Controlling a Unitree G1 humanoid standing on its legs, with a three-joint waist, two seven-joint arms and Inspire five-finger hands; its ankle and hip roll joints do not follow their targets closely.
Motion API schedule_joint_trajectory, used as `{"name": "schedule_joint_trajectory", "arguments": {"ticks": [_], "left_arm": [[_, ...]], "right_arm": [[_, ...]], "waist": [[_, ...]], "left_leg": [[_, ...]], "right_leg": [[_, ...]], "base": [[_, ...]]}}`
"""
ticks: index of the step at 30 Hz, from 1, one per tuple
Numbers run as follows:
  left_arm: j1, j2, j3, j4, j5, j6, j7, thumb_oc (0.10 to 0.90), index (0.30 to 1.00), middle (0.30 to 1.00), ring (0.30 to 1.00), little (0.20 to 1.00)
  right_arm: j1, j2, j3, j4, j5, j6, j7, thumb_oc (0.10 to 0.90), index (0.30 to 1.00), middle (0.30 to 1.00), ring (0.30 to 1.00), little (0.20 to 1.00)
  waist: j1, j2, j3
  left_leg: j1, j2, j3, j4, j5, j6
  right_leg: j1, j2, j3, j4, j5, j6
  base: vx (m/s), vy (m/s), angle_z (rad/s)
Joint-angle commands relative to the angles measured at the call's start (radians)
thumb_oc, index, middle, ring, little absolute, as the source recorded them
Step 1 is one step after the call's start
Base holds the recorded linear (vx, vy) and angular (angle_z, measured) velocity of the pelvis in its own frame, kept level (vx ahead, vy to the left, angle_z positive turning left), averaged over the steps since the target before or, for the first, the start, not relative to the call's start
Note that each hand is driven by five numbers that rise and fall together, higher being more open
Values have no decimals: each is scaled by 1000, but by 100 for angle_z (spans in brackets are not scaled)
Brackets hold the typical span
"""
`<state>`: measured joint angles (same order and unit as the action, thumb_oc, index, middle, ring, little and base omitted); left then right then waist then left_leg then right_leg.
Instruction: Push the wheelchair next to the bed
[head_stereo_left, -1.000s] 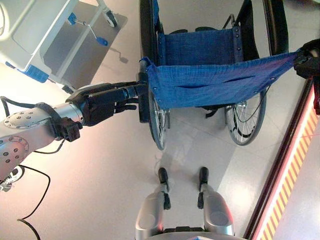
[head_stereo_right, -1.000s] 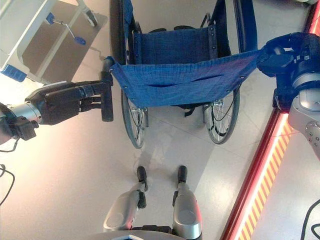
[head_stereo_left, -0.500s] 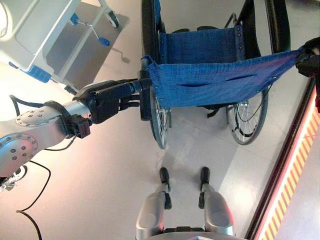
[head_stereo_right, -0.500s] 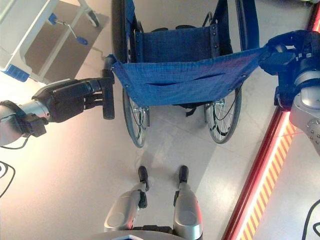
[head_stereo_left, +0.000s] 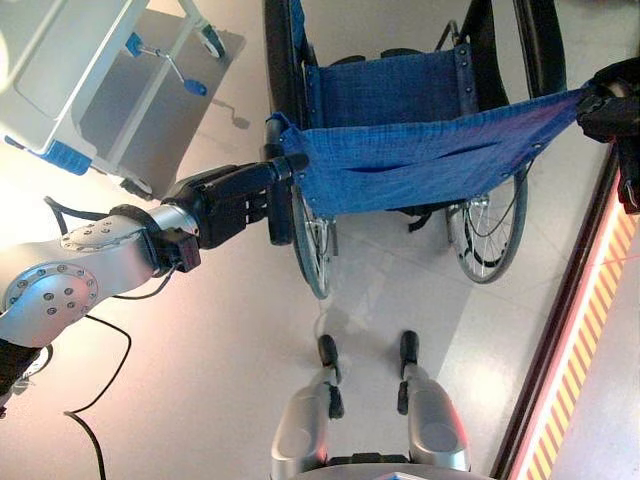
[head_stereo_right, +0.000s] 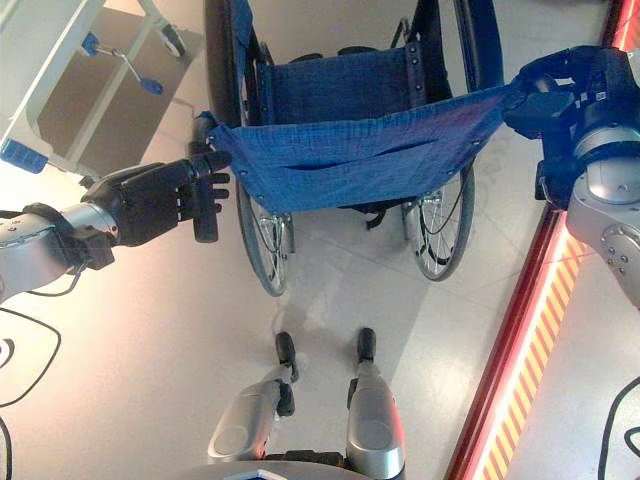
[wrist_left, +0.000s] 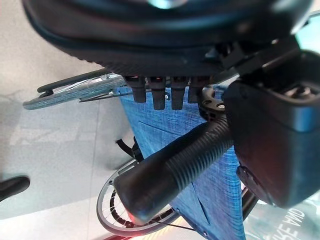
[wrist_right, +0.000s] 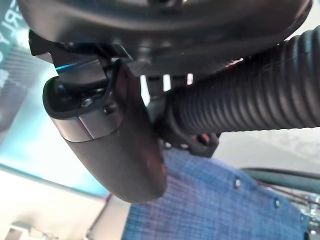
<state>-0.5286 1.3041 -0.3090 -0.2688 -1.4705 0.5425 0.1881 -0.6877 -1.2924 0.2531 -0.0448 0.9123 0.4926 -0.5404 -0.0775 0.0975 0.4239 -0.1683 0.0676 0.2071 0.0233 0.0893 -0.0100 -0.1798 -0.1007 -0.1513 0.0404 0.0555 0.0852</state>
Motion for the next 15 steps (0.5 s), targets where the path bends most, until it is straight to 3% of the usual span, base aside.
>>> {"name": "schedule_joint_trajectory", "arguments": {"ticks": [1, 2, 3, 4, 15], "left_arm": [[-100, -39, 40, -15, -37, -30, -55, 800, 900, 900, 900, 900], [-107, -37, 27, -15, -44, -23, -65, 748, 822, 822, 822, 822], [-111, -36, 19, -15, -49, -17, -70, 428, 342, 342, 342, 342], [-114, -36, 15, -14, -50, -15, -73, 400, 300, 300, 300, 300], [-148, -63, -19, -31, -64, -94, -21, 400, 300, 300, 300, 300]], "right_arm": [[-42, 91, 55, -31, 118, -91, 45, 400, 300, 300, 300, 300], [-45, 90, 58, -28, 120, -91, 46, 400, 300, 300, 300, 300], [-45, 89, 59, -28, 121, -92, 47, 400, 300, 300, 300, 300], [-44, 89, 59, -28, 121, -92, 48, 400, 300, 300, 300, 300], [-29, 114, 58, -28, 90, -95, 62, 400, 300, 300, 300, 300]], "waist": [[-23, 4, -15], [-25, 5, -13], [-26, 5, -11], [-26, 5, -11], [-32, 5, -3]], "left_leg": [[0, -17, 50, 29, -15, -30], [-1, -17, 50, 30, -14, -30], [-2, -17, 50, 30, -14, -30], [-2, -16, 50, 30, -14, -30], [-2, -15, 53, 32, -13, -29]], "right_leg": [[-22, 17, 12, 56, -18, -21], [-22, 17, 13, 56, -17, -21], [-23, 18, 14, 56, -16, -21], [-23, 18, 14, 56, -16, -21], [-23, 19, 14, 60, -18, -25]], "base": [[2, 2, -4], [4, 3, -3], [0, 0, 0], [0, 0, 0], [0, 0, 0]]}}
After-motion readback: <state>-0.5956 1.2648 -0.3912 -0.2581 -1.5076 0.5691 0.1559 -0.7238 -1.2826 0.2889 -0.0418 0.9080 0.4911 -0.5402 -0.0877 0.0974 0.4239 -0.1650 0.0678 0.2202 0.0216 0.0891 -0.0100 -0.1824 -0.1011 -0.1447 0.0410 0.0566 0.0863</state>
